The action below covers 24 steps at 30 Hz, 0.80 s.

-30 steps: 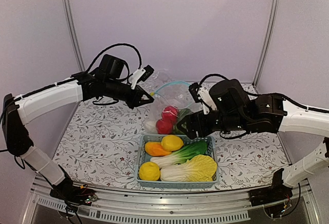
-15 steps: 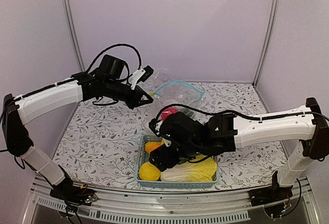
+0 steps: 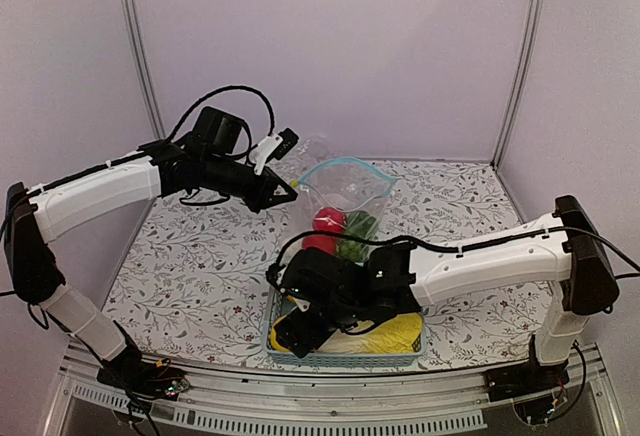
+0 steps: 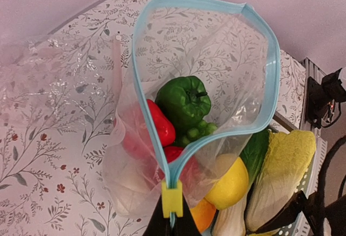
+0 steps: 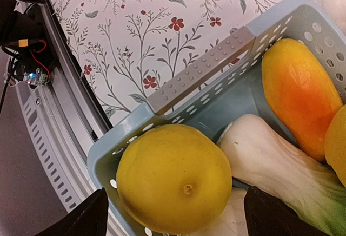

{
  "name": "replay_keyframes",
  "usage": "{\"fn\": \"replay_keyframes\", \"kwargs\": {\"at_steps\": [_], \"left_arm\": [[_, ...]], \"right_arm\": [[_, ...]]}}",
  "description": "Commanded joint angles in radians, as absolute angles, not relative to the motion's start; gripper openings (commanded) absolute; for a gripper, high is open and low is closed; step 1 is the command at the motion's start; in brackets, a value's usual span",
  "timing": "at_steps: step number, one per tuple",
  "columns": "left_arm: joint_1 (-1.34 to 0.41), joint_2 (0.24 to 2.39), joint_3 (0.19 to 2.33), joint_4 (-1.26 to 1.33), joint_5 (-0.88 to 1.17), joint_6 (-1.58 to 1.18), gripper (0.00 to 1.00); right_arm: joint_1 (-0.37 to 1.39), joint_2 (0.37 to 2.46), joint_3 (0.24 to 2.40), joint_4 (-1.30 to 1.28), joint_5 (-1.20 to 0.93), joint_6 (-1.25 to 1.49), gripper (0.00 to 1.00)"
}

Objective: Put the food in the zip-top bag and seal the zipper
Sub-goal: Pick up the fake fruit from the bin.

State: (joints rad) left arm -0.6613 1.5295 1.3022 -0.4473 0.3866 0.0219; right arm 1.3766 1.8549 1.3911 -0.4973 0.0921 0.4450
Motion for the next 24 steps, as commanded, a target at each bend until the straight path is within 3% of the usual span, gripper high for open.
{"fn": "replay_keyframes", "kwargs": {"at_steps": [1, 8, 15, 24], "left_arm": [[-0.667, 1.497, 1.308, -0.46, 0.385, 0.018, 0.0], [-0.669, 1.498, 1.311, -0.464, 0.383, 0.019, 0.0], [-0.67, 1.499, 1.315, -0.473, 0.372, 0.025, 0.0], [-0.67, 1.499, 1.318, -0.478, 0.365, 0.029, 0.0]], "right_arm": [[1.38, 1.913, 1.436, -0.493, 0.062, 0.436, 0.87], [1.372, 1.952, 1.442, -0.479, 0.038, 0.47, 0.85], [1.347, 1.938, 1.397, -0.426, -0.014, 0.514, 0.66], [1.341, 1.853, 1.387, -0.412, -0.01, 0.503, 0.61]]}}
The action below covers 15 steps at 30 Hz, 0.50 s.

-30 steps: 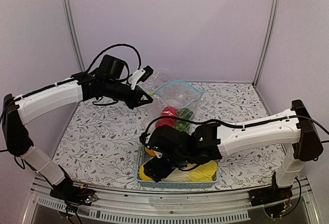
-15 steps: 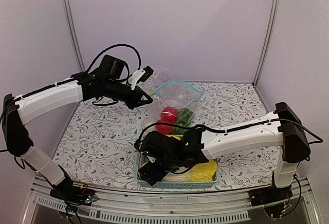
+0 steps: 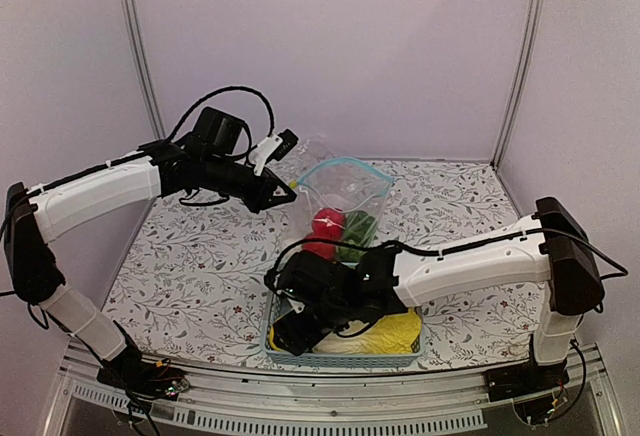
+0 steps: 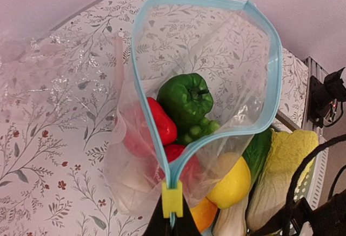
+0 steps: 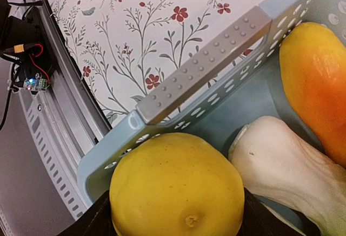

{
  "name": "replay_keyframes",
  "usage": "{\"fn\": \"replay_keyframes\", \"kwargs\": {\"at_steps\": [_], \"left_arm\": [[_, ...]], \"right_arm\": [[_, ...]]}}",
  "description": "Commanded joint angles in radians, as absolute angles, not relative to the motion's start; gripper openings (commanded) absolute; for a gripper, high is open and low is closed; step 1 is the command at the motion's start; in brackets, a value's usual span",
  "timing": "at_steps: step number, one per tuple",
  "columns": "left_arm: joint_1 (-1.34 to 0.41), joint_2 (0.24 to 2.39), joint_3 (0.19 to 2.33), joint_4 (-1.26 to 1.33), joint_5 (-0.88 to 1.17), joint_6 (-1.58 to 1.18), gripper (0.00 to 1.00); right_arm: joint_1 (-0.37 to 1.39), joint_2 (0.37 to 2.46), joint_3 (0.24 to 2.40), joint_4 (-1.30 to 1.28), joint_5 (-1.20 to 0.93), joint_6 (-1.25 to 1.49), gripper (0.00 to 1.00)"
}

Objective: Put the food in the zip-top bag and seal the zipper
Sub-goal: Pick up the fake fruit from the bin.

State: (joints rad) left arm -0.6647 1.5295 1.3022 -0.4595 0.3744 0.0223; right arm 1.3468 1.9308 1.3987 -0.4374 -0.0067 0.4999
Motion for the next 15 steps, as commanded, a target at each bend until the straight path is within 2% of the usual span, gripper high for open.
{"fn": "replay_keyframes", "kwargs": {"at_steps": [1, 15], "left_arm": [[-0.67, 1.501, 1.318, -0.477, 0.363, 0.029, 0.0], [-0.672, 1.5, 1.319, -0.479, 0.358, 0.022, 0.0]], "right_arm": [[1.342, 1.84, 1.386, -0.412, -0.006, 0.5, 0.61], [1.298, 1.443, 1.289, -0.419, 0.229, 0.412, 0.59]]}}
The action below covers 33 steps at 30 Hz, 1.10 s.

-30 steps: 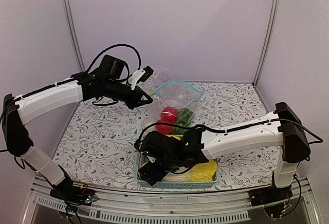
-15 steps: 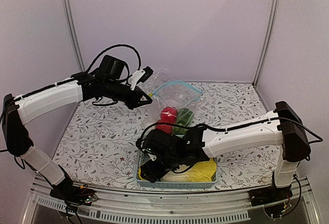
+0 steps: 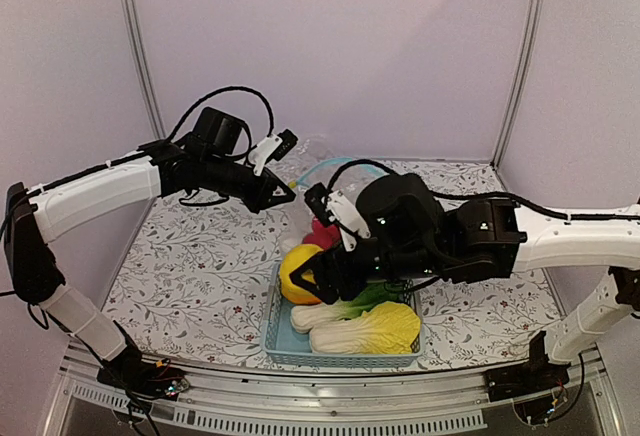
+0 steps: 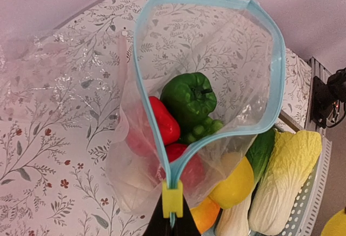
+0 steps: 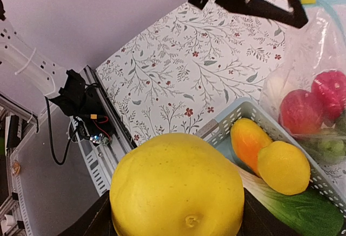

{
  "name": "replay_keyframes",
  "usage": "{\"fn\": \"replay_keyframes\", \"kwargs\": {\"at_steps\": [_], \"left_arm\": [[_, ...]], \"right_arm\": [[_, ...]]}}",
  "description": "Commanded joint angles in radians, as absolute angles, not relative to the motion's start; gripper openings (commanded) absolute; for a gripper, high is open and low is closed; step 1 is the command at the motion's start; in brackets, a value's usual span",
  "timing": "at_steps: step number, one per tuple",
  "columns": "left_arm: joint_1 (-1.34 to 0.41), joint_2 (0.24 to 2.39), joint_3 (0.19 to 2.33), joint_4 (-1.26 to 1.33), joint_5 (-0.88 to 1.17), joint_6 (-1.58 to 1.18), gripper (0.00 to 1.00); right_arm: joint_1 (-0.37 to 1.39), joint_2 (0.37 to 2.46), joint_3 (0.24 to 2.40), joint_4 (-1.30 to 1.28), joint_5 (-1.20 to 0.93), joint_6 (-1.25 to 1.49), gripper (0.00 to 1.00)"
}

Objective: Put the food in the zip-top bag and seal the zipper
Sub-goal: Pick up the fake fruit from the bin, then place the fake fruit in the zipper food storage bag.

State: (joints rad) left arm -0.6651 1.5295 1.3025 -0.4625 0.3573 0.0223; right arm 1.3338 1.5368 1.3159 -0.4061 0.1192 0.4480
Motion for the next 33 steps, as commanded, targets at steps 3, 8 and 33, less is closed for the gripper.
{"fn": "replay_keyframes", "kwargs": {"at_steps": [3, 8, 33], "left_arm": [[-0.676, 1.503, 1.323, -0.486, 0.367, 0.023, 0.0], [-0.683, 1.504, 1.33, -0.532, 0.354, 0.052, 0.0], [-0.684, 1.465, 1.321, -0.54, 0.341, 0.066, 0.0]], "right_arm": [[1.263, 1.402, 1.296, -0.458, 0.285, 0.407, 0.59], [1.195, 1.407, 1.35, -0.537, 0.357, 0.386, 0.58], [0.931, 1.734, 1.655, -0.616, 0.312, 0.352, 0.56]]}}
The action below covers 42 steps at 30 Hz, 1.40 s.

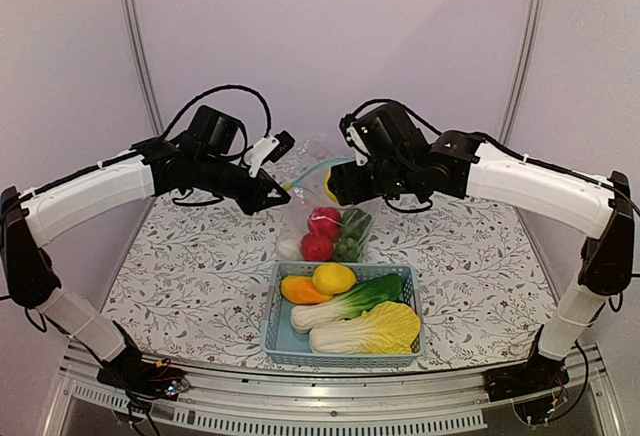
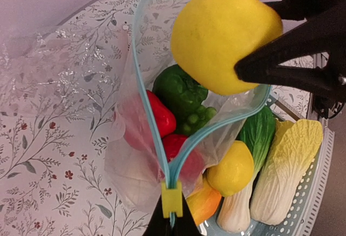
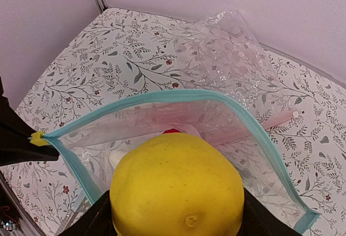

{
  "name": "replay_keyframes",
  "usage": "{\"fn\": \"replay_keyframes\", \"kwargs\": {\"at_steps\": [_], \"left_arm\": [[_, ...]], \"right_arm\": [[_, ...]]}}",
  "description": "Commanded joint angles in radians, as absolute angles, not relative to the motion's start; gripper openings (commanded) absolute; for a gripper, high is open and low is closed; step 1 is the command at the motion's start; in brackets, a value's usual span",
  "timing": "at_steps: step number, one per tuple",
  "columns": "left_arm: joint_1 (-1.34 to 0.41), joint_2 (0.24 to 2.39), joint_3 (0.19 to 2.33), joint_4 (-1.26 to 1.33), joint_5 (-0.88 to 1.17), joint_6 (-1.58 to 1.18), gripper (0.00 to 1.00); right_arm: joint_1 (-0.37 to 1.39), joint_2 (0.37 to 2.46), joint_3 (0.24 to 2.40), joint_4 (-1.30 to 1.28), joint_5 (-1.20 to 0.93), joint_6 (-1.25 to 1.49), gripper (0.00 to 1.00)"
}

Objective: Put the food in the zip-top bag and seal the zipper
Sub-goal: Place the fake fruit in the zipper food storage bag.

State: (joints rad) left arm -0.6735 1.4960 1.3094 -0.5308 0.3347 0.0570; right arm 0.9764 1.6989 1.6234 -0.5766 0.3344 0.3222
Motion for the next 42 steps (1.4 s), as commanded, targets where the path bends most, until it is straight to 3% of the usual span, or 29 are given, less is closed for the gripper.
{"fn": "replay_keyframes", "kwargs": {"at_steps": [1, 20, 22, 25, 31, 42], "left_arm": [[-0.684, 1.464, 1.321, -0.54, 0.342, 0.066, 0.0], [-0.686, 1.477, 1.319, -0.54, 0.344, 0.069, 0.0], [-0.686, 1.478, 1.319, -0.541, 0.343, 0.071, 0.0], [-0.686, 1.481, 1.319, -0.543, 0.342, 0.072, 0.0], [-0.686, 1.479, 1.322, -0.547, 0.327, 0.071, 0.0], [-0.684, 1.473, 1.327, -0.551, 0.302, 0.065, 0.0]], "right_arm": [[0.923, 1.743, 1.656, -0.616, 0.303, 0.357, 0.56], [0.918, 1.973, 1.809, -0.582, -0.054, 0.339, 0.58], [0.918, 1.981, 1.81, -0.569, -0.08, 0.34, 0.62], [0.918, 1.983, 1.807, -0.568, -0.071, 0.339, 0.76], [0.916, 1.917, 1.779, -0.571, -0.014, 0.32, 0.87], [0.914, 1.658, 1.677, -0.59, 0.037, 0.311, 0.89]]}}
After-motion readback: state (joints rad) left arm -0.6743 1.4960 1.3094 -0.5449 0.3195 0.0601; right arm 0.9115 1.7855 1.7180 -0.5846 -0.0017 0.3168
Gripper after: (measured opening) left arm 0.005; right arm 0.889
